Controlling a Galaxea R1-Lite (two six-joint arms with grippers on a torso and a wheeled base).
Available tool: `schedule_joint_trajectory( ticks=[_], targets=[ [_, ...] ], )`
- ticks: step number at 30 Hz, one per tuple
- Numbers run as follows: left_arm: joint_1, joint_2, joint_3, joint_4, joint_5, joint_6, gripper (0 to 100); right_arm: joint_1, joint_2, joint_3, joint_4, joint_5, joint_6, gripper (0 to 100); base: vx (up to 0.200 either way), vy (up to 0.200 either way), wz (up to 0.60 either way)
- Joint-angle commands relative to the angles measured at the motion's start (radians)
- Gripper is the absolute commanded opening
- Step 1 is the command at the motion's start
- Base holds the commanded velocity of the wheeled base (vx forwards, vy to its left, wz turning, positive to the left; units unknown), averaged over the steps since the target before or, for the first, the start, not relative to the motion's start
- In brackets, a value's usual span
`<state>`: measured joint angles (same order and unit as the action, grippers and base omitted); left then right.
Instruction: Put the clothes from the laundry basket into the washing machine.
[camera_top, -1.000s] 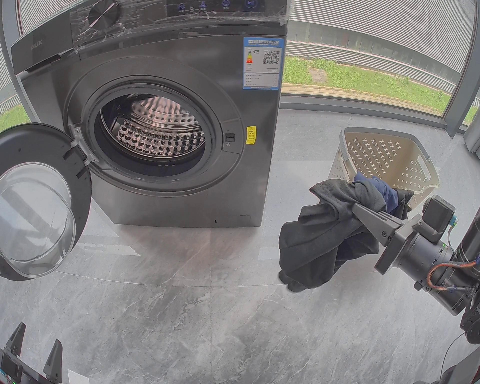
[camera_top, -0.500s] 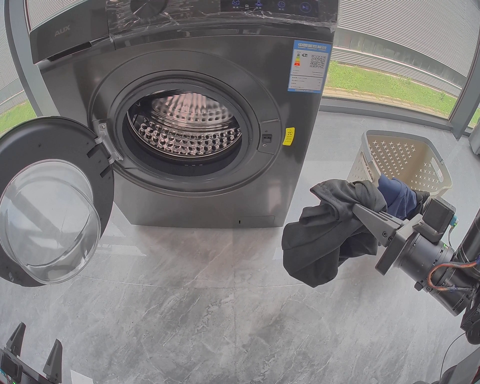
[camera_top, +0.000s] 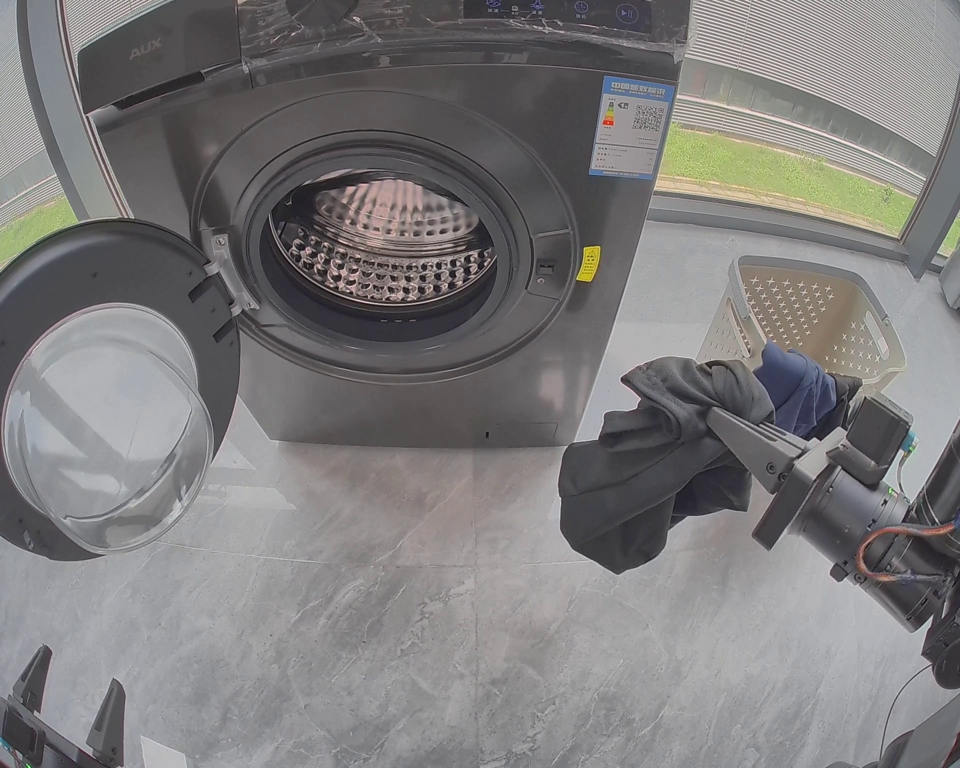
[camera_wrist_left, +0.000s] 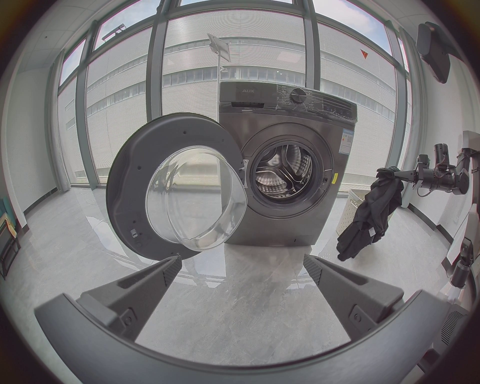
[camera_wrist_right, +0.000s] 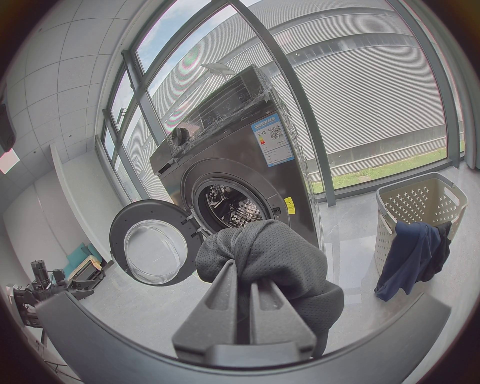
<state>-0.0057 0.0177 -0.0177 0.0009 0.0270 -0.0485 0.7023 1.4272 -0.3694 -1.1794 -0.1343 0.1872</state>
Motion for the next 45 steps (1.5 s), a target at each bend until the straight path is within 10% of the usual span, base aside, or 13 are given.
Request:
schedule_joint_trajectory(
  ticks=[1, 19, 45],
  targets=[
    [0.0, -0.015, 0.018, -0.001, 0.001, -0.001, 100, 0.0, -0.002, 0.0, 0.0, -0.001, 0.001, 0, 0.0, 0.2, 0.0],
    [0.0, -0.015, 0.018, 0.001, 0.001, -0.001, 100, -0.004, -0.002, 0.001, 0.0, -0.001, 0.001, 0, 0.0, 0.2, 0.0],
    [0.0, -0.015, 0.018, 0.001, 0.001, -0.001, 100, 0.0, 0.009, 0.003, 0.007, -0.005, 0.006, 0, 0.046, 0.0, 0.0]
  ],
)
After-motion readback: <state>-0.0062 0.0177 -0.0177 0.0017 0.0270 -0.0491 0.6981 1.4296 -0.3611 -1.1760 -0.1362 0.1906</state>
